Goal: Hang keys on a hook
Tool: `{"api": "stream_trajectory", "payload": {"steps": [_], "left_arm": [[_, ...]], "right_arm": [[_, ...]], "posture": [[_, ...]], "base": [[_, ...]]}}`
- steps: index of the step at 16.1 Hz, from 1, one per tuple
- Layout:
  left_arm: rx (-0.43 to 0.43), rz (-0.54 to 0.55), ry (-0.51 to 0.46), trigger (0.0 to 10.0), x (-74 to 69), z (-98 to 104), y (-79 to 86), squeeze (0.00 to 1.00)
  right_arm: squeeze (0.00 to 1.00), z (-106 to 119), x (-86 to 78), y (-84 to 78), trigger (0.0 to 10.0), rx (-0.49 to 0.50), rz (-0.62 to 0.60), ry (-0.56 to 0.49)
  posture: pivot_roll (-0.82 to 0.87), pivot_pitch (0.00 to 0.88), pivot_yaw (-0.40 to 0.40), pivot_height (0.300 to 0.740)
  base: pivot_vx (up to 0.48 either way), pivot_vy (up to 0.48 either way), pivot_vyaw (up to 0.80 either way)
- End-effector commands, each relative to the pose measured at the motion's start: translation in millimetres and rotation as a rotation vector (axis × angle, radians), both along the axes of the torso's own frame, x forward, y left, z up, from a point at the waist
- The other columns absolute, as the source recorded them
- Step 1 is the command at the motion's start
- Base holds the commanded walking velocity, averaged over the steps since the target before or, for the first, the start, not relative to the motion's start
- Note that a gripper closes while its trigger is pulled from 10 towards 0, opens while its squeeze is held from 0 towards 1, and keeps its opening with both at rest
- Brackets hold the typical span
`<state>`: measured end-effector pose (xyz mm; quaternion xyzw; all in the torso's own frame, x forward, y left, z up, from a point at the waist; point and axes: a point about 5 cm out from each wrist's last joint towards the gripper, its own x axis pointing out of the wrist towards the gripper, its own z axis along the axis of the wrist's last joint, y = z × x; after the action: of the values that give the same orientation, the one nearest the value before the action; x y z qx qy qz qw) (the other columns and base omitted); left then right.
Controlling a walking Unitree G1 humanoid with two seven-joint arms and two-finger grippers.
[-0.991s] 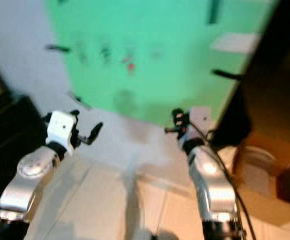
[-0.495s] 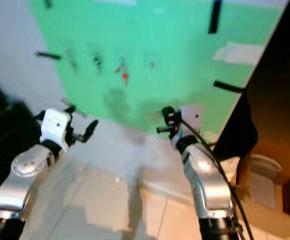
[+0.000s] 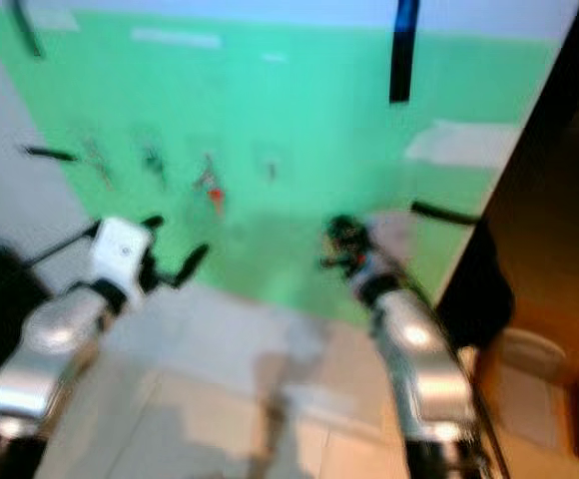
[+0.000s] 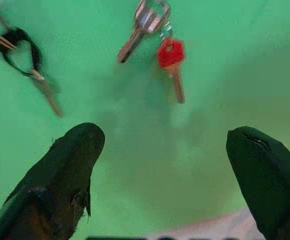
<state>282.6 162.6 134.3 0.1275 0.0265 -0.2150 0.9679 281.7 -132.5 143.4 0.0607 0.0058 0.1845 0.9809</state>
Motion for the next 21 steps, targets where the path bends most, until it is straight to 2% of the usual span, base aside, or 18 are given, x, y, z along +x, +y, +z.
{"api": "stream_trajectory", "payload": {"steps": [1, 3, 7, 11, 16, 20, 21], "left_arm": [[-0.012, -0.043, -0.009, 10.0, -2.0, 4, -6.3, 0.00], [-0.011, -0.055, -0.001, 10.0, -4.2, 3, -5.5, 0.00], [-0.004, -0.070, 0.007, 10.0, -6.0, 2, -5.6, 0.00], [0.004, -0.088, 0.011, 10.0, -6.4, 3, -4.5, 0.00], [-0.021, -0.182, 0.030, 10.0, -10.1, 7, -8.4, 0.00], [-0.018, -0.170, 0.026, 10.0, -8.1, 7, -8.5, 0.00], [-0.012, -0.138, 0.019, 10.0, -6.3, 7, -7.1, 0.00]], "right_arm": [[0.00, 12, -0.9, -0.5, 10.0, 0.026, 0.036, -0.047], [0.00, 16, -5.4, 3.5, 10.0, 0.037, 0.094, -0.067], [0.00, 14, -6.2, 1.3, 10.0, 0.037, 0.099, -0.061], [0.00, 22, -4.3, 4.4, 10.0, 0.035, 0.132, -0.072], [0.00, 33, -0.1, 12.8, 10.0, 0.043, 0.169, -0.101], [0.00, 35, 4.5, 16.9, 10.0, 0.048, 0.172, -0.102], [0.00, 34, 4.8, 15.9, 10.0, 0.053, 0.157, -0.093]], "posture": [[-0.02, 0.000, 0.080, 0.740], [-0.02, 0.000, 0.084, 0.740], [-0.01, 0.000, 0.086, 0.740], [-0.01, 0.000, 0.088, 0.740], [-0.01, 0.000, 0.093, 0.740], [-0.01, 0.000, 0.096, 0.740], [-0.01, 0.000, 0.094, 0.740]], "base": [[0.000, 0.000, 0.80], [0.000, 0.000, 0.40], [0.000, 0.000, 0.00], [0.000, 0.000, 0.00], [0.000, 0.000, 0.00], [0.000, 0.000, 0.00], [0.000, 0.000, 0.00]]}}
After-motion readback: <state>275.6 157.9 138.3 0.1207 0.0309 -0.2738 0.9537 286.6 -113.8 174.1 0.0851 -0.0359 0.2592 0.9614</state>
